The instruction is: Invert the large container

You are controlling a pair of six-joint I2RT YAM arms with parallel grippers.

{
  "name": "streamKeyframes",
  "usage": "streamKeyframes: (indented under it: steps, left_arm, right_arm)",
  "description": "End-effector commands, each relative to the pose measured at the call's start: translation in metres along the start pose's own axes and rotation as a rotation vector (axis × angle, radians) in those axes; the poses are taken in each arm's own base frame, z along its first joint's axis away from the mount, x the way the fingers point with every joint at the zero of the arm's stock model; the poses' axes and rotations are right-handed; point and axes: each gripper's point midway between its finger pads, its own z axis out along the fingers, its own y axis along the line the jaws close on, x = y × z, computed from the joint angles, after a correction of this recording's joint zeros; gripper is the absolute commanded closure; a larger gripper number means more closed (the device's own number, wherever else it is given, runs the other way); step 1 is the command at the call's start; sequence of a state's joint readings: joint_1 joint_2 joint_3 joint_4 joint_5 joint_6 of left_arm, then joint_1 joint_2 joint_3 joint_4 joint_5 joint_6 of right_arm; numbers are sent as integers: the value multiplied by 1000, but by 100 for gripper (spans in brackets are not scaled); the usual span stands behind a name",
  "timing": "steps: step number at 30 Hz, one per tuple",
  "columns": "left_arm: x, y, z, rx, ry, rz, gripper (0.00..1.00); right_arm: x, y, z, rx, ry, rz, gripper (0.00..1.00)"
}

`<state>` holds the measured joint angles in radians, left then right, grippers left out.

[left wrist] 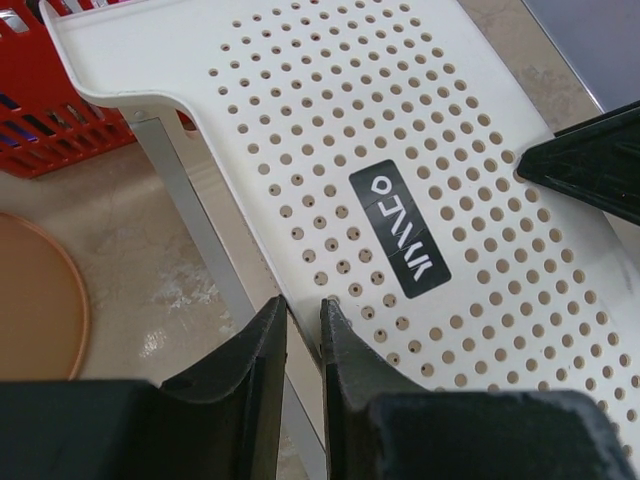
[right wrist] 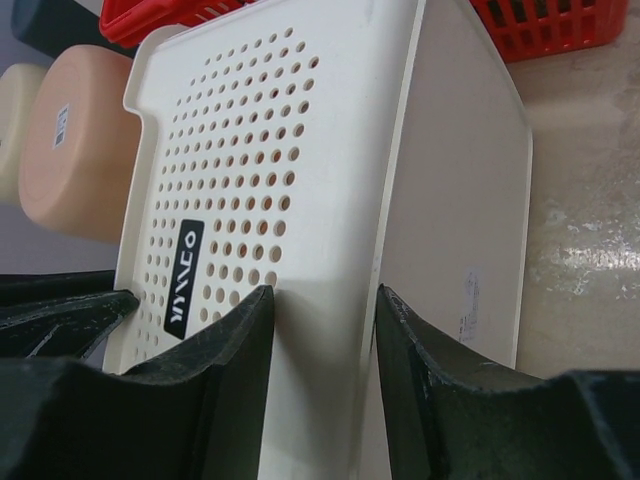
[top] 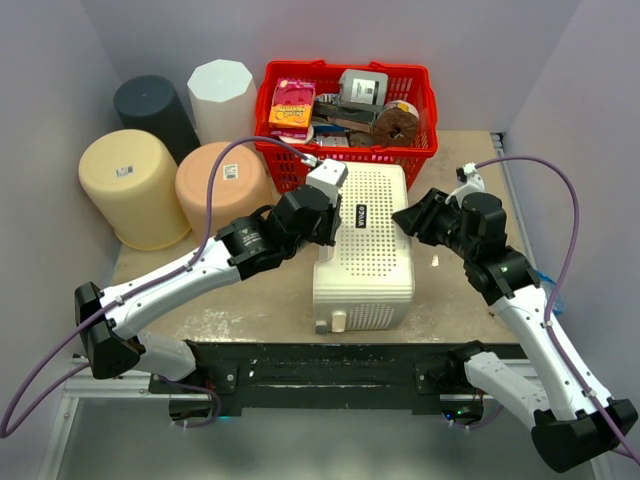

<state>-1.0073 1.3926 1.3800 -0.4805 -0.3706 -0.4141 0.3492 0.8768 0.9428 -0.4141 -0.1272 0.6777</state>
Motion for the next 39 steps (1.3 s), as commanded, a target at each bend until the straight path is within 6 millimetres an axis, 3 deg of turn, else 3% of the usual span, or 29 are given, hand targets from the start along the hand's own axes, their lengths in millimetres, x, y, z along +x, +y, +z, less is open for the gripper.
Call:
streamKeyframes:
  steps: [1,12,21,32,39]
  left_arm:
    - [7,-49,2,215,12,4,80]
    - [1,-51,-1,228,-14,-7,82]
    - [24,-27,1,132,16,-16,82]
    - [23,2,-9,78,-12,-58,83]
    - [42,17,-10,48,17,-80,84]
  right_arm:
    - [-23,105,-38,-447,-10,-43,66]
    - [-29,118,-46,-490,-16,-44,66]
    - [-25,129,-44,-525,-3,-40,67]
    - [-5,159,-32,-558,34,-44,68]
    - [1,156,-23,-538,45,-28,68]
